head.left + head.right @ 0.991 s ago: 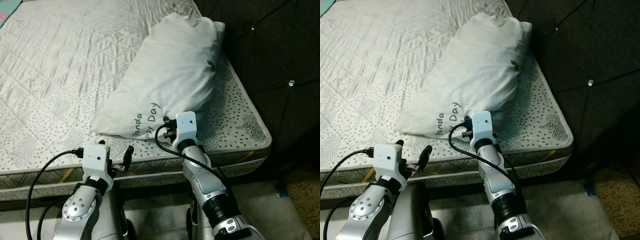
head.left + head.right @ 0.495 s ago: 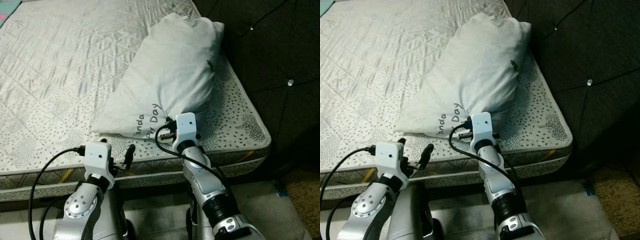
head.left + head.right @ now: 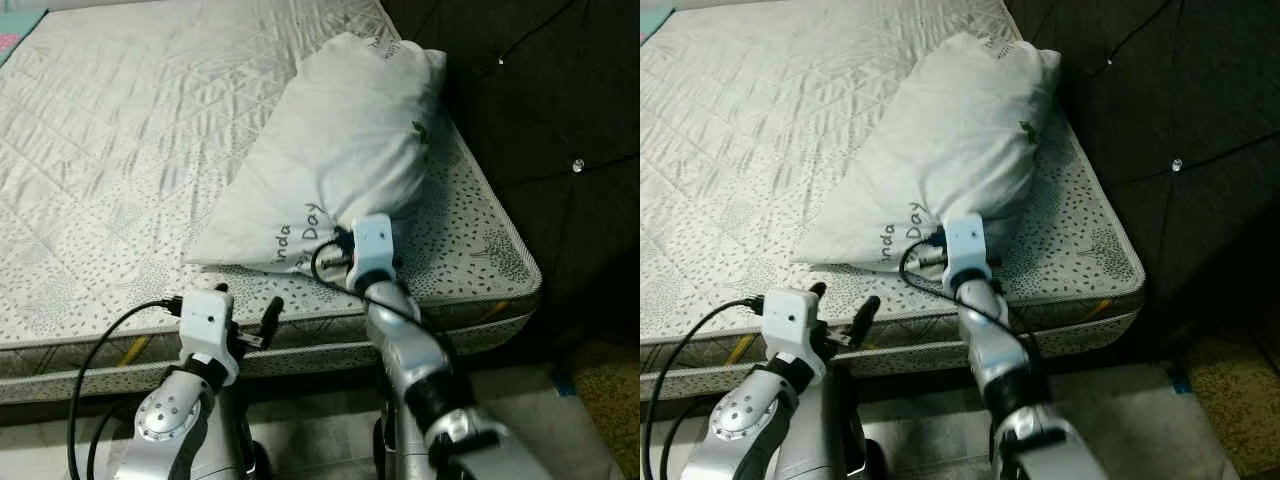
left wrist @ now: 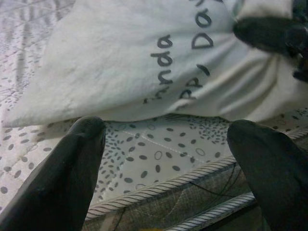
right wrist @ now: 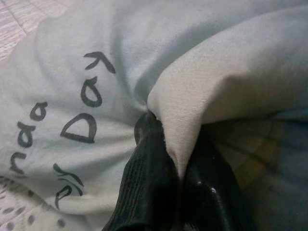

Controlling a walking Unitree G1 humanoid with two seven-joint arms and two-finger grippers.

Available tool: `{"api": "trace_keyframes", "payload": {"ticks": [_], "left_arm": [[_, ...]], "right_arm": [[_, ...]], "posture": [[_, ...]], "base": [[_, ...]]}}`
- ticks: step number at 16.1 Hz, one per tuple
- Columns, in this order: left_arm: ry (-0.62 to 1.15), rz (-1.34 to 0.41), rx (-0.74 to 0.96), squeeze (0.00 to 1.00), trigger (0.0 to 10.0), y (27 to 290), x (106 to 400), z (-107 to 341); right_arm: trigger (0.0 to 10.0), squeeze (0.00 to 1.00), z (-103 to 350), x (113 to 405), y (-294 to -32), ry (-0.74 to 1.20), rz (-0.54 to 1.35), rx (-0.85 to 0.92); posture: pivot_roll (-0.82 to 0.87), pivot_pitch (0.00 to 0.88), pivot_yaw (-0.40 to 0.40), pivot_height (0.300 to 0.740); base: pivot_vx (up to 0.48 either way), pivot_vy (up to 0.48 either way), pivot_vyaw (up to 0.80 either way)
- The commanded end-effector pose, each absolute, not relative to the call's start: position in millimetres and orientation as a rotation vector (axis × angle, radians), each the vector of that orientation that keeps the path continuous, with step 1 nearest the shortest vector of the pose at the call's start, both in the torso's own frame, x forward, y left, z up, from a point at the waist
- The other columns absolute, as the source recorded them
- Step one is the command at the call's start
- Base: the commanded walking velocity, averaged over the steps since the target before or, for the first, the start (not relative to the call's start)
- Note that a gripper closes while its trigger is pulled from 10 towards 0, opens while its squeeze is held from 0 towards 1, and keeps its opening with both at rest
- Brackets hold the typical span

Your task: Clean up the room

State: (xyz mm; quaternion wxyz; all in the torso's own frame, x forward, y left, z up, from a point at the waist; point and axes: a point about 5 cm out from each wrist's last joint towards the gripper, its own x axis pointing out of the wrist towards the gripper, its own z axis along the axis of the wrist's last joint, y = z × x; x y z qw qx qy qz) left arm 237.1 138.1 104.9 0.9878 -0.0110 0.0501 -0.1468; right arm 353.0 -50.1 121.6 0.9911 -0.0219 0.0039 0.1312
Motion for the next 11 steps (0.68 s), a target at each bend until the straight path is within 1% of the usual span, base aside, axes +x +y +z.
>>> {"api": "trace_keyframes", "payload": {"ticks": [1, 2, 3, 4, 6, 8, 9, 11], "left_arm": [[0.1, -0.289, -0.014, 0.0, 10.0, 140, 235, 105], [0.099, -0.288, -0.014, 0.0, 10.0, 141, 235, 105], [0.101, -0.279, -0.013, 0.0, 10.0, 143, 235, 104], [0.103, -0.276, -0.012, 0.0, 10.0, 143, 234, 103], [0.104, -0.266, -0.007, 0.0, 10.0, 143, 234, 102], [0.107, -0.251, 0.001, 0.0, 10.0, 145, 234, 102], [0.108, -0.245, 0.003, 0.0, 10.0, 146, 234, 101], [0.108, -0.237, 0.005, 0.0, 10.0, 148, 234, 101]], "right_arm": [[0.0, 0.0, 134, 360, -52, -0.032, 0.256, -0.038], [0.0, 0.0, 137, 363, -54, -0.04, 0.25, -0.04], [0.0, 0.0, 151, 375, -68, -0.077, 0.225, -0.083], [0.0, 0.0, 157, 380, -76, -0.088, 0.211, -0.108], [0.0, 0.0, 169, 391, -100, -0.103, 0.166, -0.159], [0.0, 0.0, 179, 398, -118, -0.115, 0.127, -0.194], [0.0, 0.0, 188, 403, -134, -0.124, 0.088, -0.221], [0.0, 0.0, 197, 407, -151, -0.134, 0.048, -0.246]], "posture": [[-0.03, 0.14, 0.05, 0.525], [-0.03, 0.14, 0.05, 0.525], [-0.03, 0.139, 0.043, 0.525], [-0.03, 0.139, 0.041, 0.525], [-0.03, 0.142, 0.036, 0.525], [-0.03, 0.148, 0.036, 0.525], [-0.03, 0.151, 0.035, 0.525], [-0.03, 0.152, 0.034, 0.525]], "base": [[0.0, 0.0, 0.0], [0.0, 0.0, 0.0], [0.0, 0.0, 0.0], [0.0, 0.0, 0.0], [0.0, 0.0, 0.0], [0.0, 0.0, 0.0], [0.0, 0.0, 0.0], [0.0, 0.0, 0.0]]}}
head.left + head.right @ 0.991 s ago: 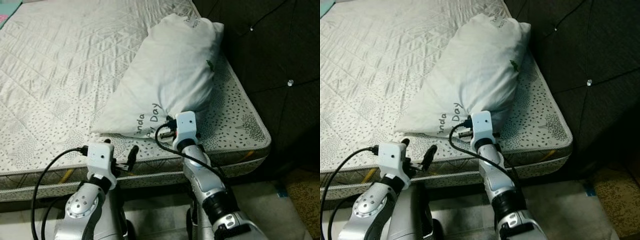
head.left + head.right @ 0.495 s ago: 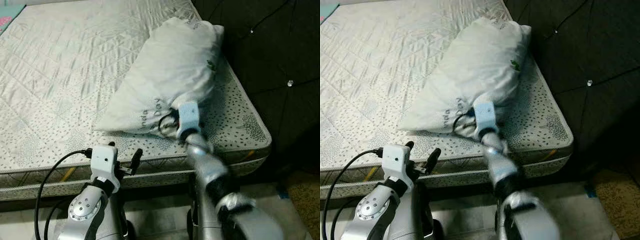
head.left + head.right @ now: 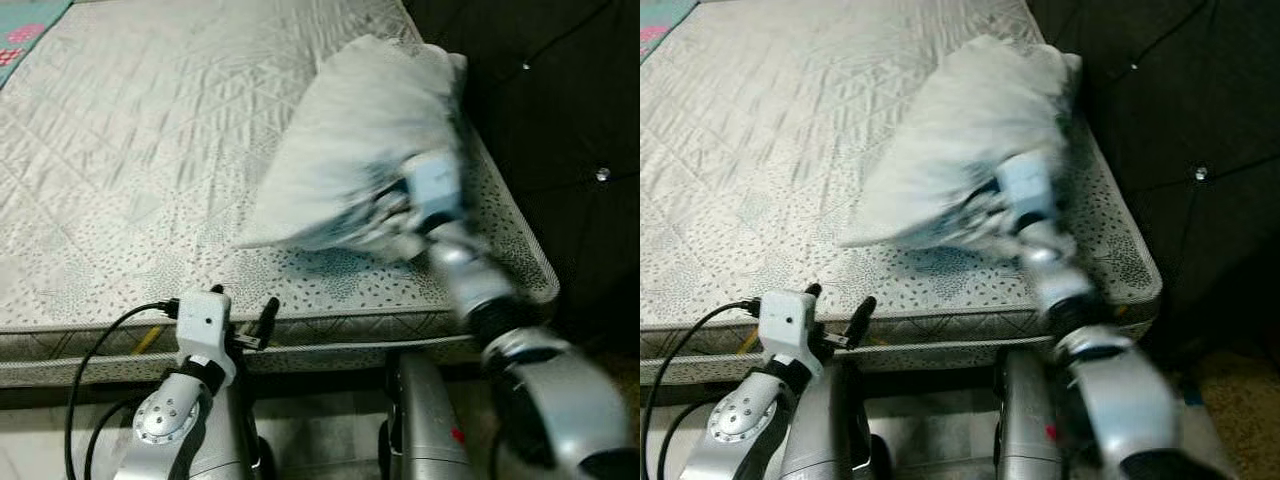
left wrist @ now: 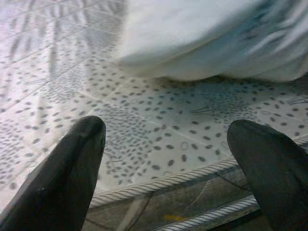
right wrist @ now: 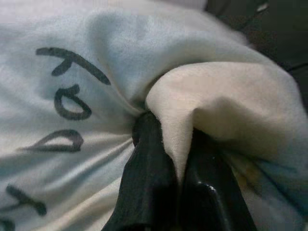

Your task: Clean up the room

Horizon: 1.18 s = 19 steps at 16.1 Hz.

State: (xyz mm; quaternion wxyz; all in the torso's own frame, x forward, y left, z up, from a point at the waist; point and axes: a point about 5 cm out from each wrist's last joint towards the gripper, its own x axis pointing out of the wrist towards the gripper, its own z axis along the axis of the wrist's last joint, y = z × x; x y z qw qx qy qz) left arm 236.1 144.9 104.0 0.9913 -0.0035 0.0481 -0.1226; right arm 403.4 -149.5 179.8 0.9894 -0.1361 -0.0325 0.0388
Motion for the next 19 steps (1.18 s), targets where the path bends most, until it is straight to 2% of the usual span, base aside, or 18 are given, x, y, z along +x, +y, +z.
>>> {"api": "trace_keyframes", "payload": {"ticks": [1, 4, 9, 14, 19], "left_arm": [[0.108, -0.23, 0.007, 0.0, 10.0, 149, 234, 101], [0.109, -0.234, 0.012, 0.0, 10.0, 148, 234, 101], [0.106, -0.237, 0.014, 0.0, 10.0, 148, 236, 101], [0.104, -0.242, 0.015, 0.0, 10.0, 148, 237, 101], [0.103, -0.26, 0.018, 0.0, 10.0, 147, 238, 101]], "right_arm": [[0.0, 0.0, 205, 408, -166, -0.145, 0.012, -0.27], [0.0, 0.0, 223, 410, -198, -0.165, -0.074, -0.302], [0.0, 0.0, 229, 406, -231, -0.167, -0.158, -0.337], [0.0, 0.0, 194, 386, -268, -0.084, -0.251, -0.319], [0.0, 0.0, 157, 363, -286, -0.027, -0.308, -0.29]], "posture": [[-0.03, 0.153, 0.036, 0.525], [-0.04, 0.151, 0.044, 0.525], [-0.04, 0.15, 0.049, 0.525], [-0.05, 0.141, 0.059, 0.525], [-0.06, 0.128, 0.074, 0.525]], "base": [[0.0, 0.0, 0.0], [0.0, 0.0, 0.0], [0.0, 0.0, 0.0], [0.0, 0.0, 0.0], [0.0, 0.0, 0.0]]}}
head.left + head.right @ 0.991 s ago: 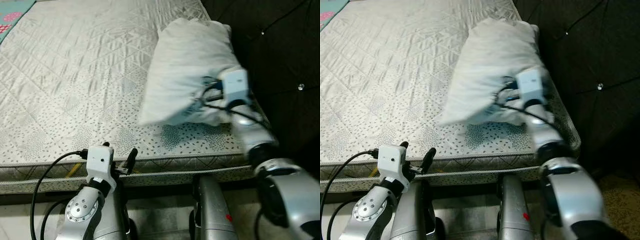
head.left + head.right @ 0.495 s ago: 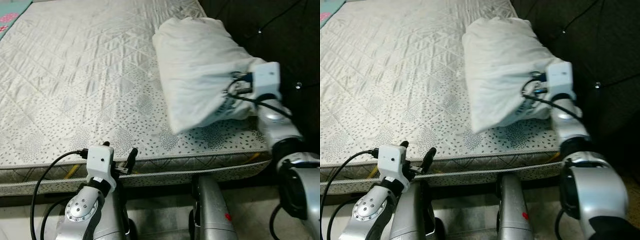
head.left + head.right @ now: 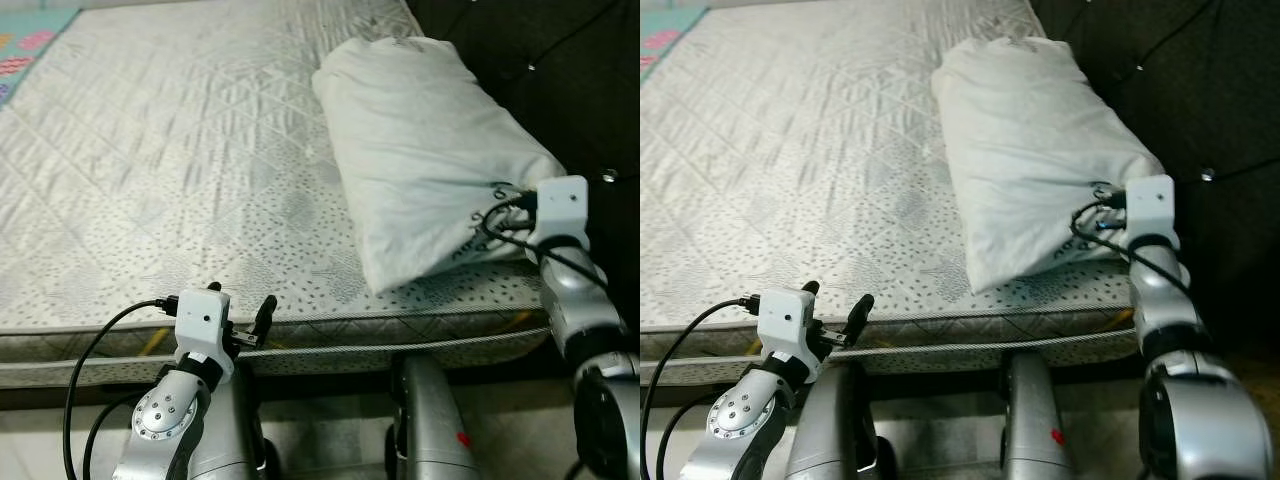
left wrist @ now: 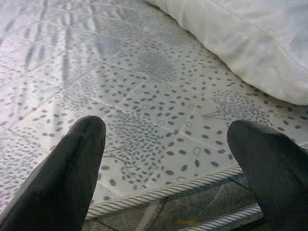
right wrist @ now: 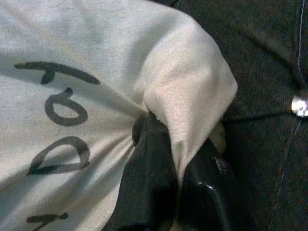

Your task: Clean up the room

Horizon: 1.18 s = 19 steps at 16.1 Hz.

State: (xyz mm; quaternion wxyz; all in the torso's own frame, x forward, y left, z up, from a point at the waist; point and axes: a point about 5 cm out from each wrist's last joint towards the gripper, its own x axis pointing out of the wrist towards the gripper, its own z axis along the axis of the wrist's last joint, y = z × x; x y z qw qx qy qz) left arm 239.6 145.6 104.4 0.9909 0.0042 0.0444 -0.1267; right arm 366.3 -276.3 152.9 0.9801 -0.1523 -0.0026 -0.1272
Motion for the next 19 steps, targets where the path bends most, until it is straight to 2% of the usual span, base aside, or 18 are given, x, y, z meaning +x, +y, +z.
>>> {"api": "trace_keyframes", "payload": {"ticks": [1, 9, 19], "left_arm": [[0.103, -0.261, 0.019, 0.0, 10.0, 147, 238, 101], [0.104, -0.27, 0.019, 0.0, 10.0, 147, 239, 100], [0.106, -0.279, 0.021, 0.0, 10.0, 148, 241, 99]], "right_arm": [[0.0, 0.0, 155, 362, -287, -0.024, -0.314, -0.285], [0.0, 0.0, 132, 328, -299, -0.036, -0.354, -0.278], [0.0, 0.0, 122, 292, -284, -0.013, -0.34, -0.247]], "posture": [[-0.06, 0.128, 0.074, 0.525], [-0.07, 0.128, 0.077, 0.525], [-0.09, 0.137, 0.089, 0.525]], "base": [[0.0, 0.0, 0.0], [0.0, 0.0, 0.0], [0.0, 0.0, 0.0]]}}
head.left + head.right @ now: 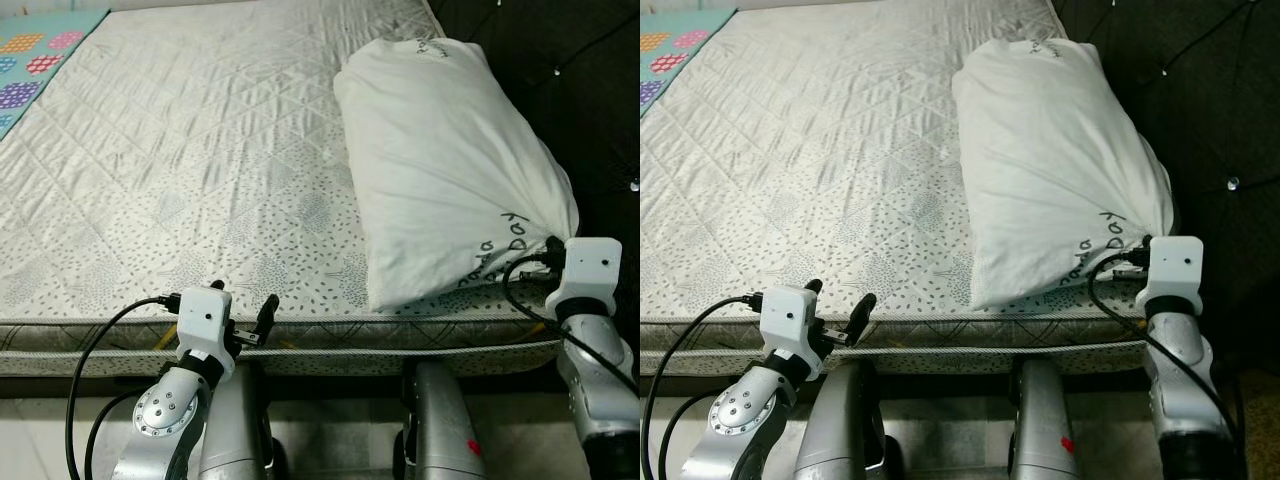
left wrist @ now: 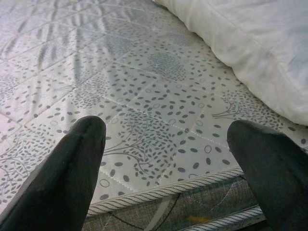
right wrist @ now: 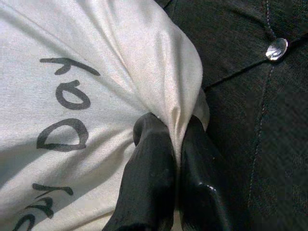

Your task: Clean up the room

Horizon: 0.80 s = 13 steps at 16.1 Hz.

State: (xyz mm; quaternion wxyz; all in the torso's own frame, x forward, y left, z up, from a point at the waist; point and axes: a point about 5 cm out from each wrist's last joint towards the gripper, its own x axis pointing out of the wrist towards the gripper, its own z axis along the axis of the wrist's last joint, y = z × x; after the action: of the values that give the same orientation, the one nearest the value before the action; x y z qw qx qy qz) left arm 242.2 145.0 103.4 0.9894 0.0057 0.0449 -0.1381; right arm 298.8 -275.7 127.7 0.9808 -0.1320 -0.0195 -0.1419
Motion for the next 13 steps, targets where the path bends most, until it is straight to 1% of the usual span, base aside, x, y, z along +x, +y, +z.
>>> {"api": "trace_keyframes", "payload": {"ticks": [1, 9, 13], "left_arm": [[0.106, -0.279, 0.021, 0.0, 10.0, 148, 241, 99], [0.105, -0.287, 0.02, 0.0, 10.0, 147, 243, 99], [0.106, -0.291, 0.018, 0.0, 10.0, 146, 244, 99]], "right_arm": [[0.0, 0.0, 120, 288, -281, -0.004, -0.334, -0.243], [0.0, 0.0, 112, 269, -263, 0.044, -0.303, -0.219], [0.0, 0.0, 111, 262, -263, 0.06, -0.304, -0.219]], "posture": [[-0.09, 0.136, 0.09, 0.525], [-0.1, 0.141, 0.093, 0.525], [-0.1, 0.141, 0.094, 0.525]], "base": [[0.0, 0.0, 0.0], [0.0, 0.0, 0.0], [0.0, 0.0, 0.0]]}}
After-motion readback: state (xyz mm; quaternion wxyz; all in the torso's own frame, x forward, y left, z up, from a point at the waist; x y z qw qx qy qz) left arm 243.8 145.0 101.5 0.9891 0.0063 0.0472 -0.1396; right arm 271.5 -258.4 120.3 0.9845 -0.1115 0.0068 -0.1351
